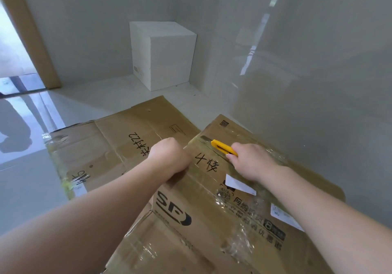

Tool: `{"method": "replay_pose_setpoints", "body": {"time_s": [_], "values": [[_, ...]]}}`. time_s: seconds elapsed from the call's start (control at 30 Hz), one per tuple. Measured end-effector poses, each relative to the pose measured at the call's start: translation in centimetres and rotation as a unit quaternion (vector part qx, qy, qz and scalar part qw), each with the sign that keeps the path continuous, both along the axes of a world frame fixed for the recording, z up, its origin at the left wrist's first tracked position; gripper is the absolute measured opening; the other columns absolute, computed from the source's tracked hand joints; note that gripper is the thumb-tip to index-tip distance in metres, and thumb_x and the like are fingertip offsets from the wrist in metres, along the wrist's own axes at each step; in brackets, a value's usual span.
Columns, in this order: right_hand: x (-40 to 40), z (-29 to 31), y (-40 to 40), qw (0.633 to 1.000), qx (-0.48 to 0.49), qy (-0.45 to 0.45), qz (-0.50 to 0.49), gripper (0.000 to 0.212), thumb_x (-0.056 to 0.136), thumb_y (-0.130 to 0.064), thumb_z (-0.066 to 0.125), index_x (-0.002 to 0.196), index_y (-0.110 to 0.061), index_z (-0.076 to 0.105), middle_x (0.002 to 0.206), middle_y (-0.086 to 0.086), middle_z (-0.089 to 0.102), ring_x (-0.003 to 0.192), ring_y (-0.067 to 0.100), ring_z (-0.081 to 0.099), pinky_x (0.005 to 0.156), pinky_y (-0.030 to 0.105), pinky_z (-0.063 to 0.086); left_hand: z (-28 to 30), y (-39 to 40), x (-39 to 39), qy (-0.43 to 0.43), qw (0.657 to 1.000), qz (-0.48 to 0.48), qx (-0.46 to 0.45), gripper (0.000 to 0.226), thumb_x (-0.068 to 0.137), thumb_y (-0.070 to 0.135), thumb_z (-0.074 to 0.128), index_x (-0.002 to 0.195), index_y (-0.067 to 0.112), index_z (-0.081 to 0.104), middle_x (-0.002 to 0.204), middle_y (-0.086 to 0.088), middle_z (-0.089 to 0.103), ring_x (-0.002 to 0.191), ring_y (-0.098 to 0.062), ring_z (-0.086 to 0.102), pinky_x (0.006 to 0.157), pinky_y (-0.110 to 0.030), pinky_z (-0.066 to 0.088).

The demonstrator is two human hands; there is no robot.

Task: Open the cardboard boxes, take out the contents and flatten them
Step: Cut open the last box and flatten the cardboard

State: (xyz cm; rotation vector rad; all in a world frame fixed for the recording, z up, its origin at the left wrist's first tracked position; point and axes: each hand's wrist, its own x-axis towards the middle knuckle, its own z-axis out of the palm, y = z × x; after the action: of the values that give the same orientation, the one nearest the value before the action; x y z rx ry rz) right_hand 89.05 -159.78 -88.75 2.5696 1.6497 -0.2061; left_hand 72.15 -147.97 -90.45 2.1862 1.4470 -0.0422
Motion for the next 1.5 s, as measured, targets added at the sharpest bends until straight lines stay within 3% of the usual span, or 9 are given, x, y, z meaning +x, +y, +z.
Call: {"method": "replay_pose_setpoints", "body": {"time_s": [0.13, 0.2, 0.3, 0.5, 0.73, 0.9, 1.07, 1.5], "values": [[0.2, -0.4, 1.1, 1.0, -0.015, -0.009, 0.022, 0.027, 0.1, -0.044, 0.037, 0.089, -0.02, 0.046, 0.073, -0.002, 0.05, 0.071, 0.023, 0.054, 0.06, 0.035, 0.045, -0.2, 0.1, 0.3, -0.005, 1.0, 0.005, 0.002, 0.037, 0.096, 0.044, 0.04, 0.087, 0.009, 0.047, 0.072, 0.001, 0.046, 0.065, -0.017, 0.046, 0.055, -0.027, 0.037], [0.0, -0.7, 1.3, 0.999, -0.019, -0.014, 0.032, 0.027, 0.1, -0.044, 0.036, 0.088, -0.021, 0.044, 0.072, -0.003, 0.048, 0.072, 0.023, 0.054, 0.059, 0.034, 0.043, -0.9, 0.2, 0.1, -0.006, 1.0, 0.02, 0.0, 0.039, 0.096, 0.046, 0.037, 0.091, 0.009, 0.049, 0.073, 0.0, 0.048, 0.065, -0.017, 0.047, 0.053, -0.027, 0.038], [-0.1, -1.0, 1.7, 0.999, -0.016, -0.017, 0.039, 0.027, 0.1, -0.043, 0.036, 0.087, -0.02, 0.043, 0.07, -0.004, 0.046, 0.071, 0.023, 0.052, 0.053, 0.031, 0.037, -2.2, 0.1, -0.4, -0.017, 0.999, 0.032, 0.038, 0.043, 0.096, 0.051, 0.033, 0.096, 0.012, 0.052, 0.08, -0.001, 0.055, 0.075, -0.021, 0.055, 0.061, -0.03, 0.045], [-0.4, -0.6, 1.6, 0.999, -0.023, -0.012, 0.044, 0.026, 0.101, -0.042, 0.036, 0.087, -0.02, 0.043, 0.07, -0.004, 0.045, 0.062, 0.016, 0.045, 0.048, 0.029, 0.03, -3.7, -0.4, -0.9, -0.07, 0.99, 0.019, 0.119, 0.045, 0.097, 0.052, 0.026, 0.086, 0.016, 0.05, 0.077, 0.001, 0.054, 0.073, -0.02, 0.054, 0.063, -0.032, 0.045], [-1.2, 0.1, 1.7, 0.998, -0.037, -0.015, 0.055, 0.026, 0.101, -0.039, 0.035, 0.086, -0.019, 0.041, 0.07, -0.004, 0.043, 0.057, 0.012, 0.04, 0.048, 0.028, 0.027, -4.2, -0.2, -1.0, -0.074, 0.988, 0.017, 0.131, 0.047, 0.097, 0.051, 0.026, 0.081, 0.015, 0.051, 0.074, 0.001, 0.054, 0.068, -0.018, 0.053, 0.061, -0.032, 0.044], [-1.5, 0.2, 2.7, 0.996, -0.06, -0.028, 0.054, 0.032, 0.101, -0.038, 0.034, 0.072, -0.025, 0.032, 0.072, -0.003, 0.044, 0.061, 0.016, 0.044, 0.049, 0.03, 0.03, -4.6, 0.1, -0.7, -0.069, 0.987, 0.013, 0.144, 0.048, 0.097, 0.05, 0.026, 0.074, 0.014, 0.05, 0.07, 0.0, 0.053, 0.063, -0.018, 0.052, 0.056, -0.03, 0.041], [-1.4, 0.5, 2.5, 0.997, -0.056, -0.027, 0.052, 0.024, 0.101, -0.038, 0.034, 0.089, -0.019, 0.041, 0.073, -0.003, 0.043, 0.066, 0.02, 0.049, 0.05, 0.03, 0.032, -4.8, 0.1, -0.6, -0.065, 0.987, 0.017, 0.147, 0.049, 0.096, 0.05, 0.027, 0.074, 0.014, 0.05, 0.07, 0.0, 0.054, 0.063, -0.018, 0.052, 0.056, -0.03, 0.041], [-2.0, 1.7, 2.8, 0.993, -0.085, -0.048, 0.067, 0.021, 0.101, -0.033, 0.036, 0.088, -0.018, 0.043, 0.075, 0.001, 0.047, 0.06, 0.014, 0.043, 0.048, 0.029, 0.03, -4.7, 0.1, -0.6, -0.064, 0.986, 0.018, 0.154, 0.047, 0.097, 0.048, 0.028, 0.072, 0.014, 0.049, 0.069, -0.001, 0.054, 0.06, -0.016, 0.05, 0.053, -0.029, 0.039]]}}
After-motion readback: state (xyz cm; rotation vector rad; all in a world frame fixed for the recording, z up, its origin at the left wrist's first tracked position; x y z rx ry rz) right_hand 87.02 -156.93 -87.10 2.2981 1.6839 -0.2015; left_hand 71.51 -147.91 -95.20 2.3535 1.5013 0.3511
